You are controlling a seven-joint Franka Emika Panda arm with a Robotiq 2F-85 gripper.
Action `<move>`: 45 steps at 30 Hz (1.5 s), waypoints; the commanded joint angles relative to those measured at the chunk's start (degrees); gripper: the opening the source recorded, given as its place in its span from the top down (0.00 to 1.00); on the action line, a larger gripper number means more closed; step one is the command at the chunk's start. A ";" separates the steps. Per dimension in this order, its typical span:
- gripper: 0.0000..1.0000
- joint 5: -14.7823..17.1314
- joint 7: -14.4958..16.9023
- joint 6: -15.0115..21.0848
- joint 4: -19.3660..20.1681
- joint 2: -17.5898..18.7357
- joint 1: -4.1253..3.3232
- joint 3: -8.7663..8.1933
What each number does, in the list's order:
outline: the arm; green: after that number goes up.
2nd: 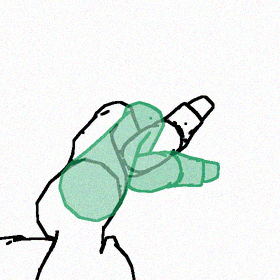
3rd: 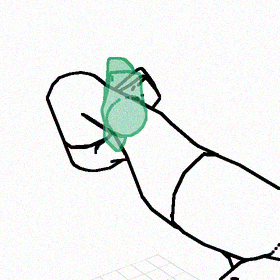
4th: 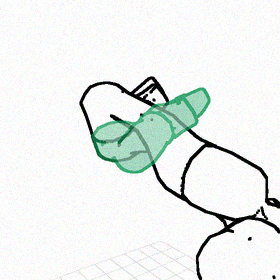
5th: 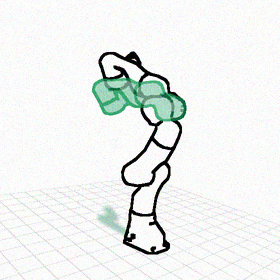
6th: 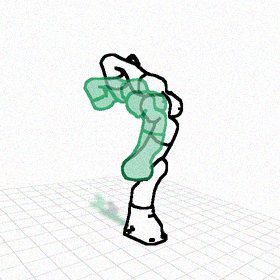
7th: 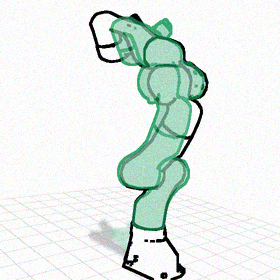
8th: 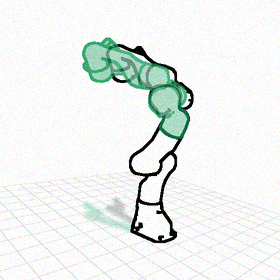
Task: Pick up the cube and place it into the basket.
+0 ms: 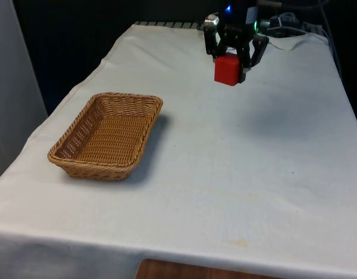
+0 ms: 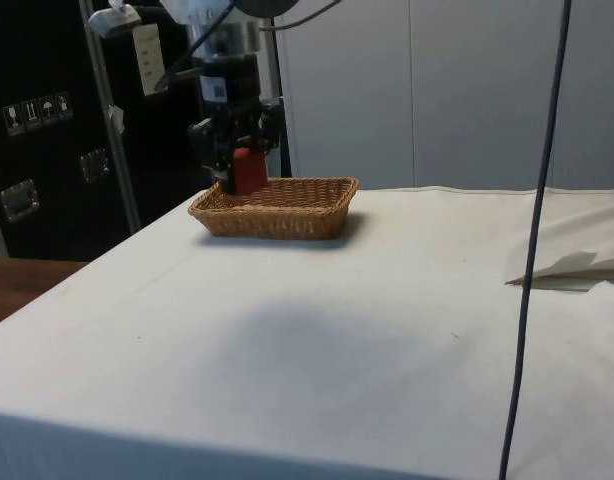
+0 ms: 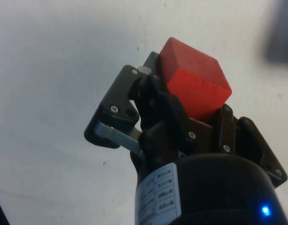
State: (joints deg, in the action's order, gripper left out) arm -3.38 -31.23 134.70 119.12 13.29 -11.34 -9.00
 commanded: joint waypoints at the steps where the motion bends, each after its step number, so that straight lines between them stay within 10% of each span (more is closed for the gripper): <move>1: 0.99 0.52 0.29 -0.86 -0.80 0.52 0.11 0.17; 45: 0.99 10.20 17.07 -1.60 -6.42 6.30 1.72 -10.43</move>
State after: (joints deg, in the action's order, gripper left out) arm 6.82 -14.15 133.10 112.70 19.60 -9.63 -19.42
